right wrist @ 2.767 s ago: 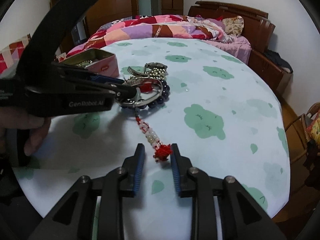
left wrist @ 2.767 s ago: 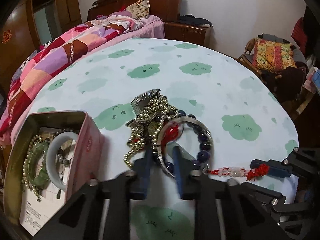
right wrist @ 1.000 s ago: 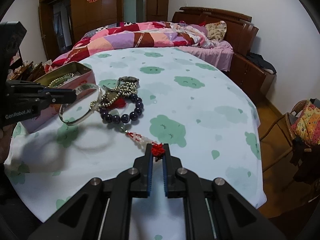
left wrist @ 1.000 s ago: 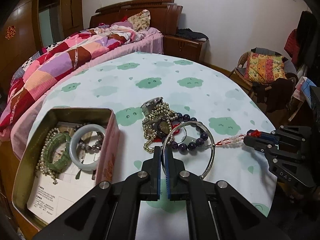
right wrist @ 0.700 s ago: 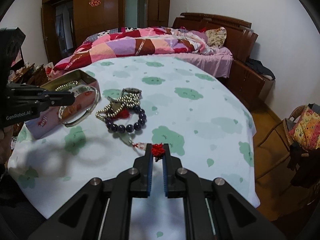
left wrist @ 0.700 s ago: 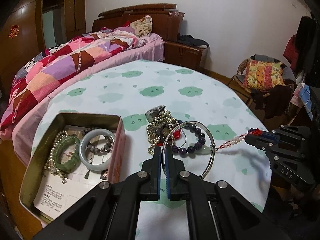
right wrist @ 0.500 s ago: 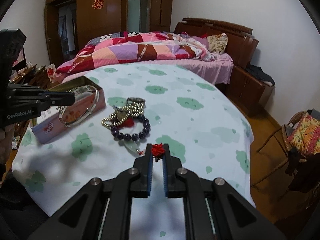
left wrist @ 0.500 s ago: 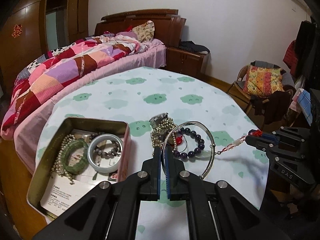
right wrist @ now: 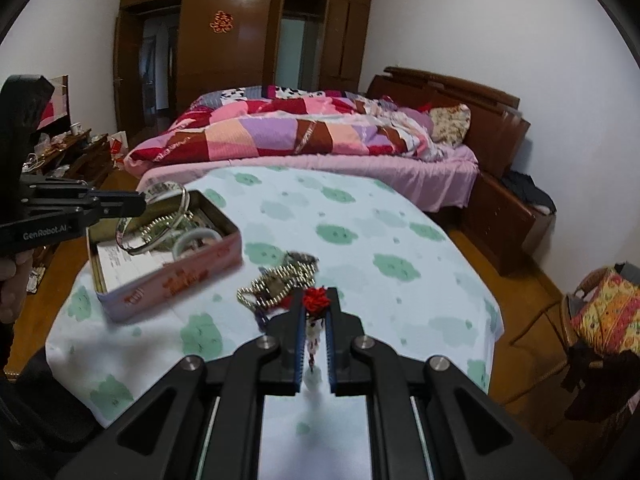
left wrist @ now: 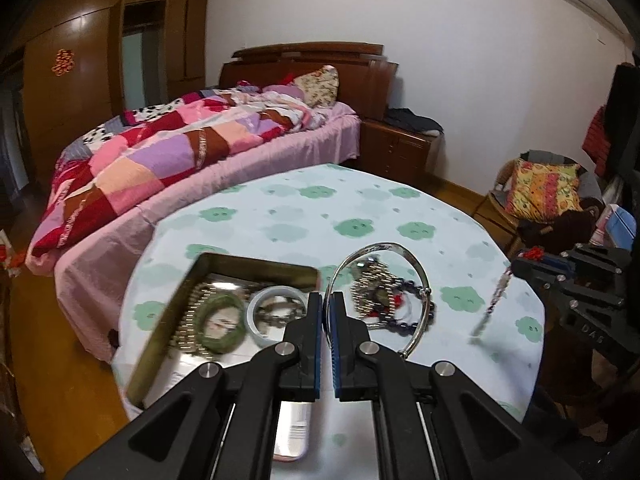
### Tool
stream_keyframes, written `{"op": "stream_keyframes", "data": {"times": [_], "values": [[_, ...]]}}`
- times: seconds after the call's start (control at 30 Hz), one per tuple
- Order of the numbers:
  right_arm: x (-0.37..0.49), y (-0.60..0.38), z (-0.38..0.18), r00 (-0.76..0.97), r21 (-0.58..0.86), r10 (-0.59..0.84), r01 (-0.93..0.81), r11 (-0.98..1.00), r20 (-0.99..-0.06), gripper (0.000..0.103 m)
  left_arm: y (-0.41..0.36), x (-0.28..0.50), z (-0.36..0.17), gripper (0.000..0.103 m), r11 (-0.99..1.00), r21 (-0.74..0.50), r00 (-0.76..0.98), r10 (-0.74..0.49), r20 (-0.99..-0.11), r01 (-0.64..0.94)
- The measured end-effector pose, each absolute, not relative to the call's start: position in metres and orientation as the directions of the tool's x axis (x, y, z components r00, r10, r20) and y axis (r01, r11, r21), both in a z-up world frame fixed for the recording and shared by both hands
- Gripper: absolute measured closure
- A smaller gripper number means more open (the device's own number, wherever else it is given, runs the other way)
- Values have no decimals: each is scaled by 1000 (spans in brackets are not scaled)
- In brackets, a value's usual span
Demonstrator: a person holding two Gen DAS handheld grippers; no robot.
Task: Organize jewelry
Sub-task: 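Lift and carry the silver bangle and tassel strand over the tin with both tools, then lower the silver bangle and tassel strand into the tin with both tools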
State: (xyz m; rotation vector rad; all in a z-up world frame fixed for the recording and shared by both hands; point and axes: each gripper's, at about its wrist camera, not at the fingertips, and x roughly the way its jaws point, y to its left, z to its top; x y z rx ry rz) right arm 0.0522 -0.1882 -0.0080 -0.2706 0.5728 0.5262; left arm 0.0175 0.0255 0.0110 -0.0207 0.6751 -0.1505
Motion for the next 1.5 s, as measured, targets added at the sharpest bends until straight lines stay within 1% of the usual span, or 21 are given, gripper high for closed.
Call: {"op": "stream_keyframes", "data": {"times": [0.3,0.53,0.67,1.03,1.5], "values": [[49,-147,20,716,-143,452,-602,786,-532,93,68,14,17,101,997,-69,794,-68,-605,32],[49,-111,34,699,-159,503,-650,743,-507,93,91,18,12,101,998,-37,789,11,-614,-42],[51,-91,36,681,-162,530,-678,717,-506,93,100,20,6,101,998,-33,779,26,-626,-60],[51,-51,36,644,-171,568,-724,668,-512,93,115,27,-10,101,995,-46,755,40,-654,-92],[53,-31,12,591,-138,574,-755,641,-567,93,117,36,-30,101,993,-65,723,24,-690,-95]]}}
